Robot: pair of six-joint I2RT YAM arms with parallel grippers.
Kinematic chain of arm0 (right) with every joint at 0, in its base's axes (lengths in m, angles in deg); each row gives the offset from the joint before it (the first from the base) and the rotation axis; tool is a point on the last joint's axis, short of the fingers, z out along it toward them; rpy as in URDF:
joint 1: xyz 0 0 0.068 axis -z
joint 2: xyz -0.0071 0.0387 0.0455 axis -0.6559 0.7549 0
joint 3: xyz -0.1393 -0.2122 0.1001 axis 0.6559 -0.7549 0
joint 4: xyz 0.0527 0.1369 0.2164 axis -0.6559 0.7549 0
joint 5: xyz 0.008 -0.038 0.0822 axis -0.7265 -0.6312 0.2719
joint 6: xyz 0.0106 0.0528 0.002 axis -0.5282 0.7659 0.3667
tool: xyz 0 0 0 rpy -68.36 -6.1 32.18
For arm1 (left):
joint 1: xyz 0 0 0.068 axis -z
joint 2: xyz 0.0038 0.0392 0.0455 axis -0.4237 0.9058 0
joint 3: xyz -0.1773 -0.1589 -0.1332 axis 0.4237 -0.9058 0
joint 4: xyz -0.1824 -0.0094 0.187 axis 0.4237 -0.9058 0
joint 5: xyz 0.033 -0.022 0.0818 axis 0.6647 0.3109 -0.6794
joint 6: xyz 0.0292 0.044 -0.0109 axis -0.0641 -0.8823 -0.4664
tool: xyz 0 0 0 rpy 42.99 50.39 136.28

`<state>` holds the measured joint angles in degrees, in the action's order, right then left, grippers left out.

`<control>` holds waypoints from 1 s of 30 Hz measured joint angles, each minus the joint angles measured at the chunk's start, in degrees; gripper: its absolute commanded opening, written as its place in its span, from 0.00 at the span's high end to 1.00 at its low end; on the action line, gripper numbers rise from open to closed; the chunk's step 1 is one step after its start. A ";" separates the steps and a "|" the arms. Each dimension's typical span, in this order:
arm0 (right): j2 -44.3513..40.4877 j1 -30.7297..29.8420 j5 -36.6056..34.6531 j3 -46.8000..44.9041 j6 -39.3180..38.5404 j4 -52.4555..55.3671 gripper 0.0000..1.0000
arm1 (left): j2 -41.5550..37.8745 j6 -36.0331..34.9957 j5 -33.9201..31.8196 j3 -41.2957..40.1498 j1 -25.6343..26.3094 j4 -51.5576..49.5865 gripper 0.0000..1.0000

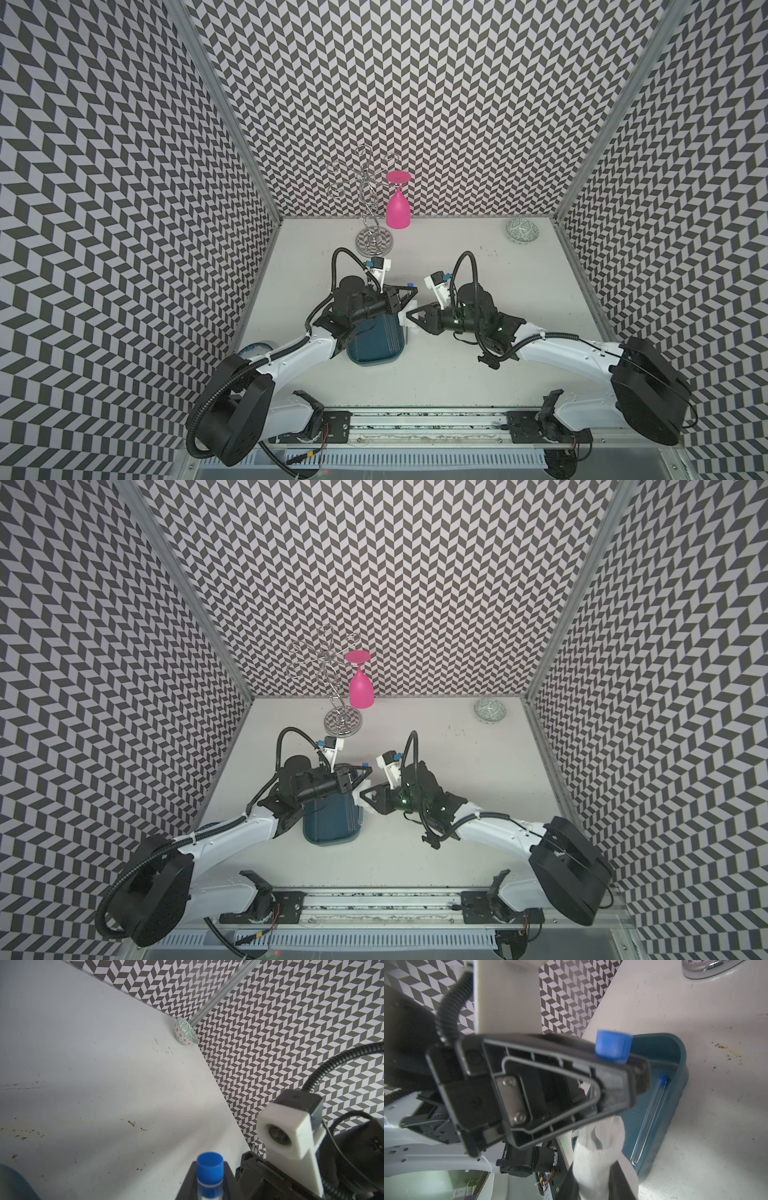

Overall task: Wipe the exteriors of test tubes
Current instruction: Wipe the dirt from the test tube.

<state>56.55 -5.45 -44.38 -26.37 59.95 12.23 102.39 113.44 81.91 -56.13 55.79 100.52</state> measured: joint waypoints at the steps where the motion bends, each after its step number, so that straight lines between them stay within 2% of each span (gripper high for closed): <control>1: 0.26 0.33 0.02 0.48 -0.26 0.00 0.78 | -0.11 0.09 0.00 0.00 0.00 0.00 0.80; 8: 2.62 1.22 1.55 1.90 -1.29 -0.20 0.78 | -0.26 0.39 0.00 0.00 0.00 0.07 0.80; 12: 2.95 0.39 1.88 1.36 -1.18 -0.48 0.83 | -0.26 0.48 0.02 0.00 0.00 0.02 0.80; 23: -2.05 -5.11 -2.86 -9.84 3.87 -6.56 0.83 | -0.20 0.46 3.50 -1.25 1.18 -3.10 0.80; 30: -2.73 -6.93 -1.84 -12.35 5.40 -3.52 0.81 | -0.50 0.48 1.36 -1.25 0.09 -1.07 0.80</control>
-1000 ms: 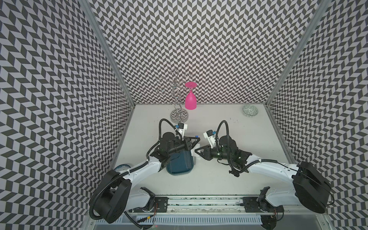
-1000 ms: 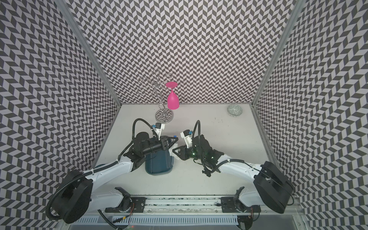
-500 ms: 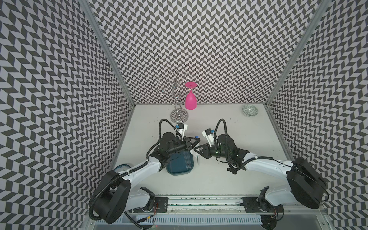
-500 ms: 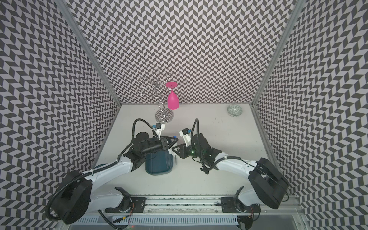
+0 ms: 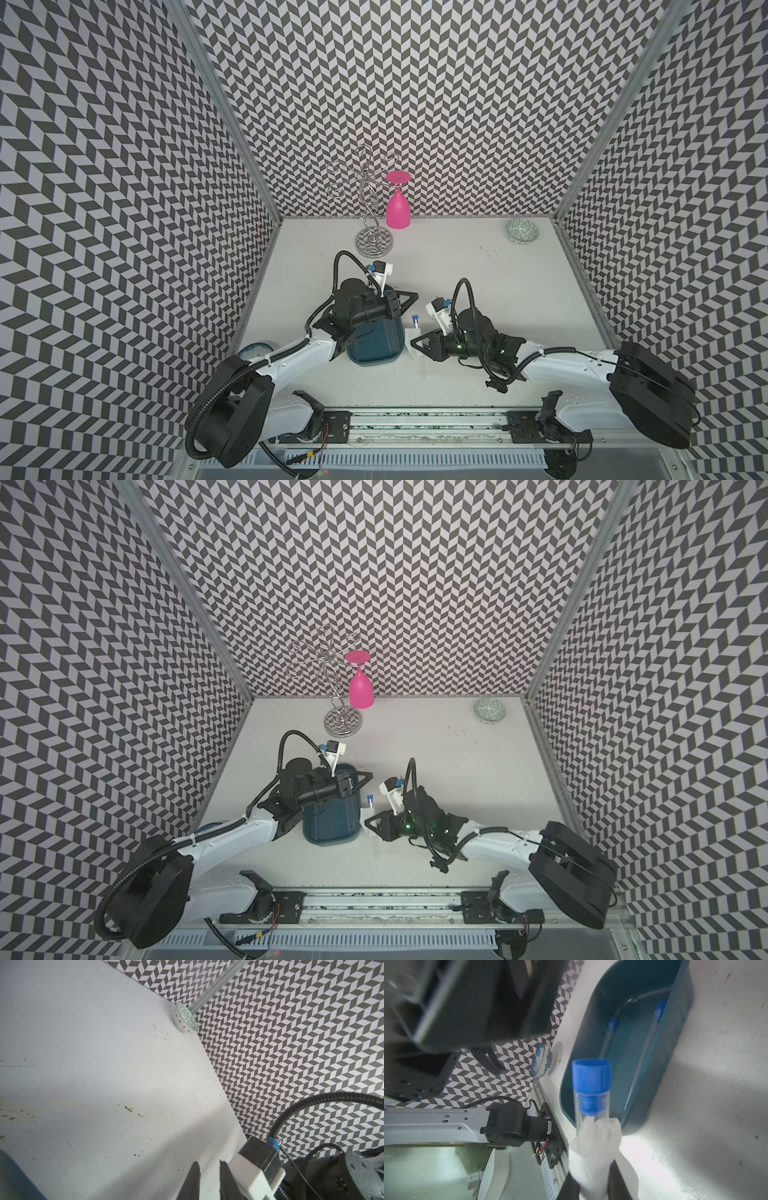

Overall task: Wipe the exteriors of test tubes
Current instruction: Wipe the dirt from the test tube.

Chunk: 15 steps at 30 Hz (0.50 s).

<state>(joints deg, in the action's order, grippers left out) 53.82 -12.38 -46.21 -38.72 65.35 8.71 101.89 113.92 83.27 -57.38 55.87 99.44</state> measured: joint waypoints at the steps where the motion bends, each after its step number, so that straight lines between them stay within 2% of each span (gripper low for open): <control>1: 0.00 0.00 0.11 0.22 -0.09 0.46 0.81 | -0.07 0.00 -0.15 0.00 -0.11 0.26 0.80; 10: 0.48 0.39 0.17 7.41 -2.10 3.26 0.82 | -1.44 0.00 -0.81 0.00 -0.20 0.44 0.79; 15: 0.48 0.42 0.22 7.58 -2.89 4.15 0.82 | -2.84 -0.07 -1.03 0.00 -0.33 0.42 0.73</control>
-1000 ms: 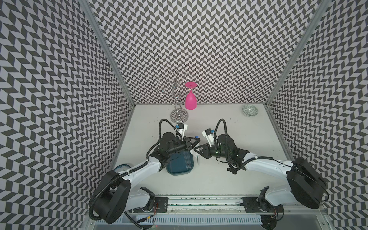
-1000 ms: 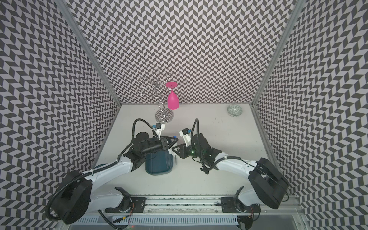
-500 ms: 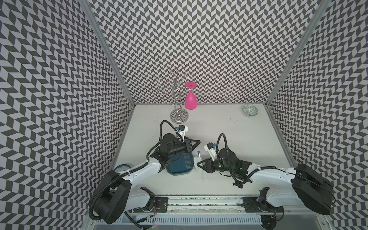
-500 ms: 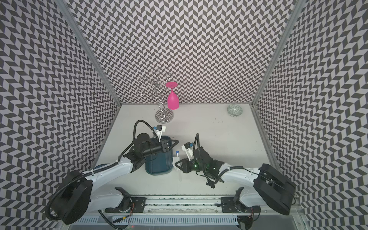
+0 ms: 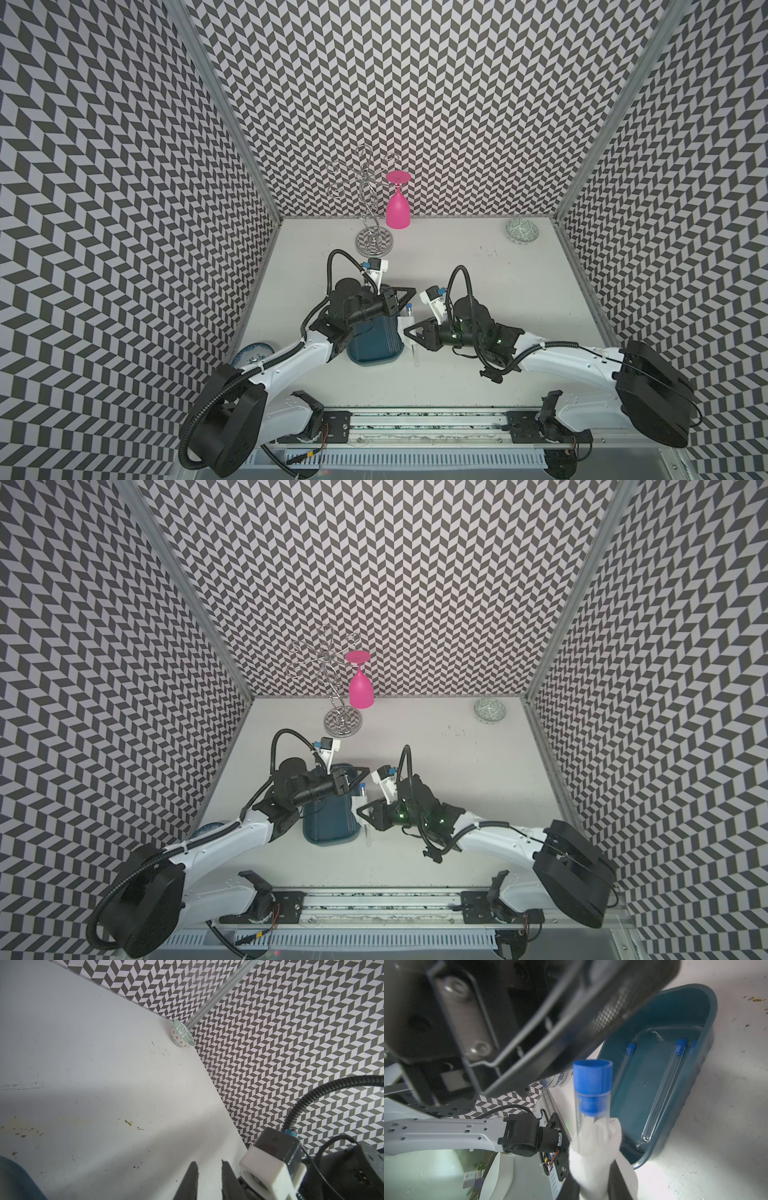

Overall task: Wipe the exteriors of test tubes
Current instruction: Wipe the dirt from the test tube.

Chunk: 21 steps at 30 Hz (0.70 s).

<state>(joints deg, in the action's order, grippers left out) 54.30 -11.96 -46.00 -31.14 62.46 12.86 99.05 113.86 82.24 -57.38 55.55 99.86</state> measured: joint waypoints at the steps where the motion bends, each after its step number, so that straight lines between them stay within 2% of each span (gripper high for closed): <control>1: 0.00 0.09 -0.02 0.00 -0.13 0.20 0.82 | -0.04 -0.07 0.04 0.00 0.00 -0.04 0.72; 14: -0.07 1.77 0.07 1.14 -1.36 1.90 0.82 | -0.68 -1.27 1.27 -1.14 0.00 -0.28 0.66; 17: -0.09 1.95 0.22 1.70 -1.49 1.95 0.82 | -0.68 -1.44 1.79 -1.46 0.02 -0.35 0.67; 21: -0.15 2.21 0.33 1.84 -1.70 2.51 0.82 | -0.55 -1.49 2.29 -1.68 0.31 -0.22 0.73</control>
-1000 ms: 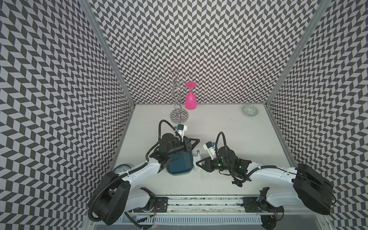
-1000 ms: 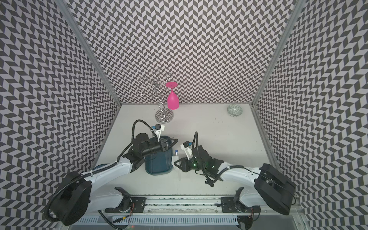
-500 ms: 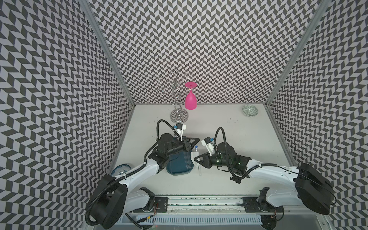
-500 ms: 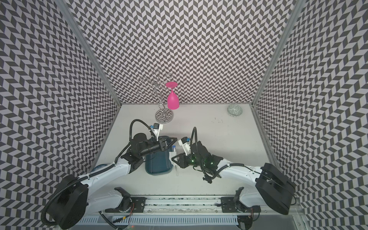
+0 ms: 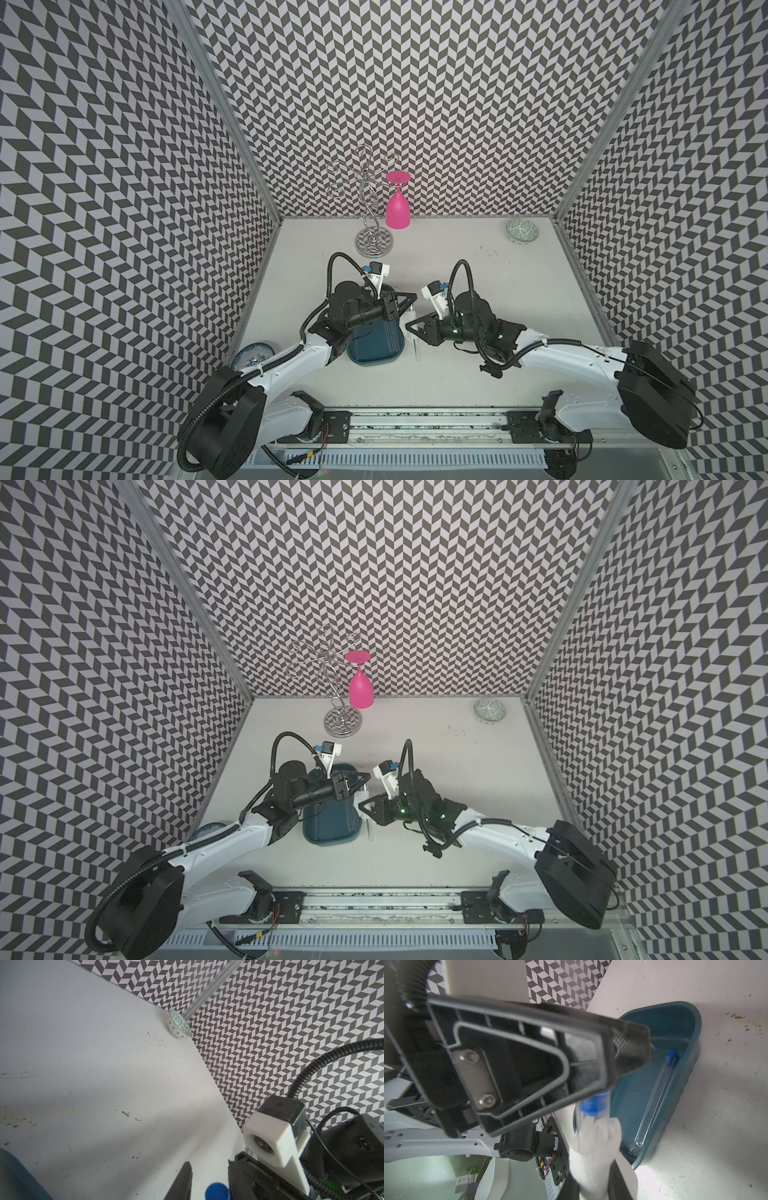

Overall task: Wipe the exteriors of test tubes
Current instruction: Wipe the dirt from the test tube.

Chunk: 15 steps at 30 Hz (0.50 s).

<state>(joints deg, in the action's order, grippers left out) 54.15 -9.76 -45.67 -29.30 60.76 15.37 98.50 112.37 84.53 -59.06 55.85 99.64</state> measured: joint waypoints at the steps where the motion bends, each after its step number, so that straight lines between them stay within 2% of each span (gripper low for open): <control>1: 0.00 0.04 0.00 0.00 -0.09 0.11 0.82 | 0.09 0.00 0.17 0.00 0.00 0.00 0.73; 7: -0.02 0.31 0.02 0.00 -0.15 0.76 0.82 | 0.94 -0.20 0.59 0.00 0.74 0.17 0.74; 12: -0.09 0.42 0.15 0.00 -0.15 0.74 0.82 | 1.31 -0.26 0.83 0.00 1.07 0.17 0.71; 15: -0.39 0.72 0.33 0.00 -0.15 0.79 0.82 | 1.31 -0.42 0.83 0.00 1.09 0.20 0.75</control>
<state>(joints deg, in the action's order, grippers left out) 53.75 -9.03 -45.34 -29.30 60.61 16.16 99.81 111.96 85.36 -59.06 56.94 99.84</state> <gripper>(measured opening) 0.185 0.283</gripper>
